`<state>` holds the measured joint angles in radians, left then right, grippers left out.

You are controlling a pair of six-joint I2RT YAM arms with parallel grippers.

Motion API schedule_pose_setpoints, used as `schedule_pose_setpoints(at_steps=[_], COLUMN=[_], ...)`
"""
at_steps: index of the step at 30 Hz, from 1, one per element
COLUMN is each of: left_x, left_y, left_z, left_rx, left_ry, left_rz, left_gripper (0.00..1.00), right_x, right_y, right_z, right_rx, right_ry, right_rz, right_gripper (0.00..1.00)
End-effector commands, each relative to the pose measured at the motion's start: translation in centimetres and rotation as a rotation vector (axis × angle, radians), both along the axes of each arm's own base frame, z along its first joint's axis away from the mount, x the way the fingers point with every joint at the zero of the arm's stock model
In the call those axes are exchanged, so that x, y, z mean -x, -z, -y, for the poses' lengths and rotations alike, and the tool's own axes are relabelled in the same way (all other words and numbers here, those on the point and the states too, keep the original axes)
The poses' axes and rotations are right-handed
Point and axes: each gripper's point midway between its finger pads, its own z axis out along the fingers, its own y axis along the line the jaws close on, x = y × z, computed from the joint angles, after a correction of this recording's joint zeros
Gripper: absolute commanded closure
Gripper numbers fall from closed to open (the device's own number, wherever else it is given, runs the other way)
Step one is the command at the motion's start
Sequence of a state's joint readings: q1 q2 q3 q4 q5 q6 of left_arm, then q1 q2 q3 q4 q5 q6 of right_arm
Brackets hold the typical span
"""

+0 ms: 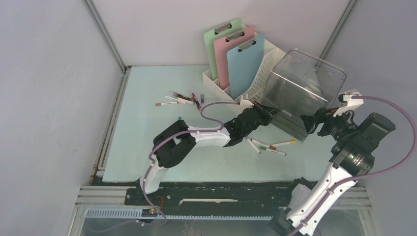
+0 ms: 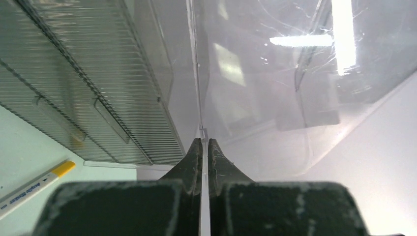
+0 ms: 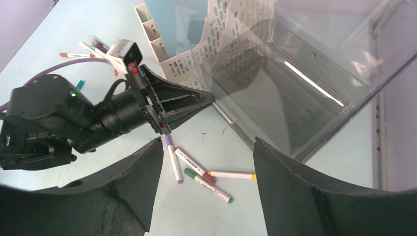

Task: Organize the desk
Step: Open the storage box at the center of the board.

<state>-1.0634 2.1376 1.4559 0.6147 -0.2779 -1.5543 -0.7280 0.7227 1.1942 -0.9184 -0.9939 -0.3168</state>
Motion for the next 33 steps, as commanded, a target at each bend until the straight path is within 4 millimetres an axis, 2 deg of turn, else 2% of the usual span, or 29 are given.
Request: schedule_pose_setpoints(at_steps=[1,7,9,13,17,23,27,33], left_x=[-0.9,-0.1,0.1,0.4,0.5,0.7,0.8,1.0], left_y=[-8.7,-10.5,-10.8,-11.2,-11.7,-12.3,-12.4,-12.7], left_z=[-3.1,-3.4,-3.4,-3.4,-3.3,-3.6,-3.6,-3.5], left_rx=[0.16,0.185,0.187,0.194,0.196,0.185,0.18,0.177], left_ry=[-0.1,-0.069,-0.061,-0.048,-0.04,-0.04,-0.036,-0.023], left_rz=[0.125,0.16,0.167,0.174,0.187,0.208,0.215,0.225], left_gripper=[1.0,1.0,1.0,1.0,1.0,1.0,1.0,1.0], right_x=[0.6,0.3,0.2,-0.5,-1.0,-0.6,-0.3,-1.1], right_y=[0.4,0.8,0.7,0.6,0.6,0.4,0.7,2.7], right_z=[0.0,0.9,1.0,1.7,2.7,4.3,4.5,5.4], right_rx=[-0.05,-0.11,-0.131,-0.18,-0.2,-0.125,-0.102,-0.157], right_ry=[-0.033,0.009,0.014,0.031,0.084,0.216,0.241,0.248], right_rz=[-0.044,-0.08,-0.08,-0.093,-0.106,-0.095,-0.095,-0.134], right_gripper=[0.25,0.18,0.12,0.06,0.05,0.0,0.0,0.0])
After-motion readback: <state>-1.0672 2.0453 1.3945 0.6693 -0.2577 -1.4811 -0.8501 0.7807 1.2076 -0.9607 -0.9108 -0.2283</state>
